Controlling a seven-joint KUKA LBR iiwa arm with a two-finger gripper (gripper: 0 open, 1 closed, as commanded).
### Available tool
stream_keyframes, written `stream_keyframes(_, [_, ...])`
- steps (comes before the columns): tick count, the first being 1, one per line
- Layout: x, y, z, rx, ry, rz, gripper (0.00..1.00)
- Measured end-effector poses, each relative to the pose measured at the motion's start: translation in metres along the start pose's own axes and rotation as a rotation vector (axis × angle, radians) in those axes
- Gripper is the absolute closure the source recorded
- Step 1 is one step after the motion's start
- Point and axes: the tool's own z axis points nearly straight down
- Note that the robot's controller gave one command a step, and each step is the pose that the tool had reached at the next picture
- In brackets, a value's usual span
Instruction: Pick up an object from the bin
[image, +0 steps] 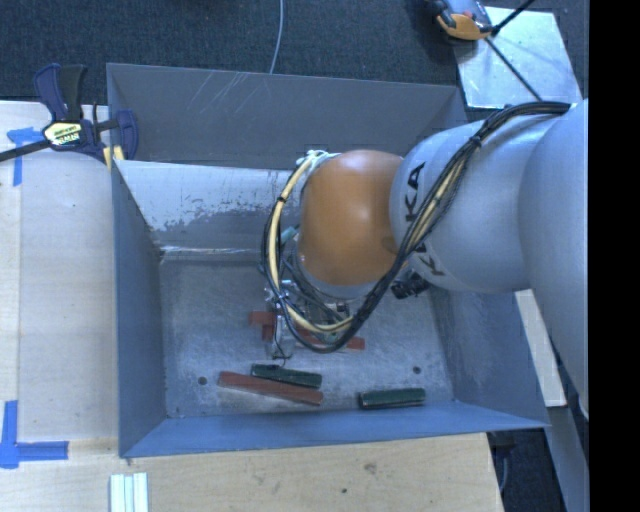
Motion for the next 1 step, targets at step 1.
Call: stream_keyframes(1, [0.0391, 0.0001, -0.1135, 0.0, 0.002, 0.035, 1.0])
